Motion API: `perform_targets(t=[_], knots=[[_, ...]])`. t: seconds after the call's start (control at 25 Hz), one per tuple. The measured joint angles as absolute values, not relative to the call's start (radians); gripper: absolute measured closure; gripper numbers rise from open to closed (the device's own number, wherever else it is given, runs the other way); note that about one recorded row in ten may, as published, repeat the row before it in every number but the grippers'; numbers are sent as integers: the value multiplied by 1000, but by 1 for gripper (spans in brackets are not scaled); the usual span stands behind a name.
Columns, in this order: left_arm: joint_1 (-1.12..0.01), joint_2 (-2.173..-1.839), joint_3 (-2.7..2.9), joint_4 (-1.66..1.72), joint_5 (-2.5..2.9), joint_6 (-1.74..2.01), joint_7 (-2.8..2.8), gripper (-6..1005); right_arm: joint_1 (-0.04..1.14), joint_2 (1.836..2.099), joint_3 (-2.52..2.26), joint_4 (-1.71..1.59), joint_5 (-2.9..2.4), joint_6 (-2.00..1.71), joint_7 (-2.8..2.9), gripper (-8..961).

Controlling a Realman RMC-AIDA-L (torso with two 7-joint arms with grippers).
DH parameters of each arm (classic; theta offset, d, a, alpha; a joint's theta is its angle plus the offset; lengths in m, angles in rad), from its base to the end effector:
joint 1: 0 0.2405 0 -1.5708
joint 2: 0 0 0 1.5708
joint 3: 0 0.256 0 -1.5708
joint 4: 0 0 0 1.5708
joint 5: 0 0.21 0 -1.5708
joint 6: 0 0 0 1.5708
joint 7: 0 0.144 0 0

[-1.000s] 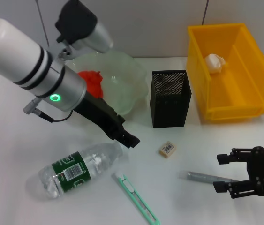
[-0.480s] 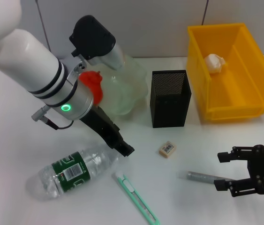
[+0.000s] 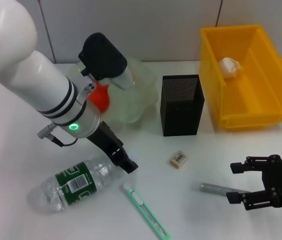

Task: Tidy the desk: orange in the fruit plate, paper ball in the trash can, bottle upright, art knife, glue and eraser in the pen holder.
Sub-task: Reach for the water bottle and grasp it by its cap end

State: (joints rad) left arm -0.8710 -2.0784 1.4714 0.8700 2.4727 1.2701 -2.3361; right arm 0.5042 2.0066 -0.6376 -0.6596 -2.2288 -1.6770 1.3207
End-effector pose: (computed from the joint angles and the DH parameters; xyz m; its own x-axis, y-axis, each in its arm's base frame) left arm -0.1590 0.3928 -0.0667 0.8470 0.4488 -0.2849 0.3636 -0.8800 -0.3055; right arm 0.2995 0.3033 0.0202 0.8784 -0.3580 -0.3167 -0.4047 -0.9096 -0.0941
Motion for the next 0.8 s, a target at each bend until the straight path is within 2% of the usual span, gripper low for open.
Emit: perform_targets(t=[0.8], knots=[[-866,-2078,1505,858,2472,1249,-2326,244,522,2010,-640,-656,-2235,-1677,1327,127]])
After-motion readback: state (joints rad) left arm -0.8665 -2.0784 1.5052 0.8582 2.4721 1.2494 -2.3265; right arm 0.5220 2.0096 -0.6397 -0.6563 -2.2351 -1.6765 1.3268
